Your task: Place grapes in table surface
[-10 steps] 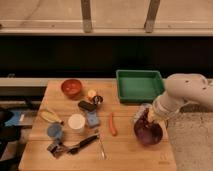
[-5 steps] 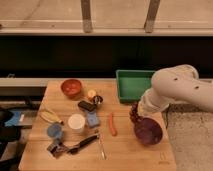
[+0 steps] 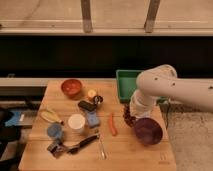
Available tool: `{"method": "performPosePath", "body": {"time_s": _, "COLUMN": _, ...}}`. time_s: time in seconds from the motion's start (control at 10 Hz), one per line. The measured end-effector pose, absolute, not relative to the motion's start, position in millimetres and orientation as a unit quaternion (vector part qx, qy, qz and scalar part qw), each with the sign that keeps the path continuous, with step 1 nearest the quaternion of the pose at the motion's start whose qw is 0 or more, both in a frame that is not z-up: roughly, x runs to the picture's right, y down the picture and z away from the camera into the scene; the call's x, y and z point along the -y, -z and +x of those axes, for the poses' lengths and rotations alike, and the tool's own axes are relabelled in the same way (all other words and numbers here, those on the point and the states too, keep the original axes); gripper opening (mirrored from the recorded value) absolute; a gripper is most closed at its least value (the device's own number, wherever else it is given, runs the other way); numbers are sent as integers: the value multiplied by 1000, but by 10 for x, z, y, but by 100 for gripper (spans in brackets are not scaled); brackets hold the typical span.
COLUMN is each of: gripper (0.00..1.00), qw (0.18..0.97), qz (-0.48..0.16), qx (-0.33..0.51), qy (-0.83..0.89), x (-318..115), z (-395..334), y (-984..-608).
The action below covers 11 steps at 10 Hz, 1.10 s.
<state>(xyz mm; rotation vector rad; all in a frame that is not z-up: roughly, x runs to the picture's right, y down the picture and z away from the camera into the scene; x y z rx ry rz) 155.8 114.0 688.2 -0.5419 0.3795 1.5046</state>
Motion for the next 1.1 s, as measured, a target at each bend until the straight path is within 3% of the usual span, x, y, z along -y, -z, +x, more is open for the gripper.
{"method": "performPosePath", "body": {"time_s": 0.2, "gripper": 0, "qw": 670, "qz": -263, "qx": -194, "qy": -666, "x": -1160, "z": 1619, "y": -7236}}
{"method": "performPosePath", "body": {"time_s": 0.8, "gripper": 2, "qw": 653, "qz": -325, "qx": -242, "qy": -639, "x": -1333, "z": 1373, "y": -7824}}
{"method": "performPosePath", "body": {"time_s": 1.0, "gripper": 18, "qw": 655, "qz": -336, "qx": -243, "qy": -632, "x": -1340, "z": 1258, "y": -7874}}
{"method": "performPosePath", "body": {"time_s": 1.1, "gripper": 31, "qw": 656, "qz": -342, "qx": -239, "qy": -629, "x": -1317, "z": 1171, "y": -7900}}
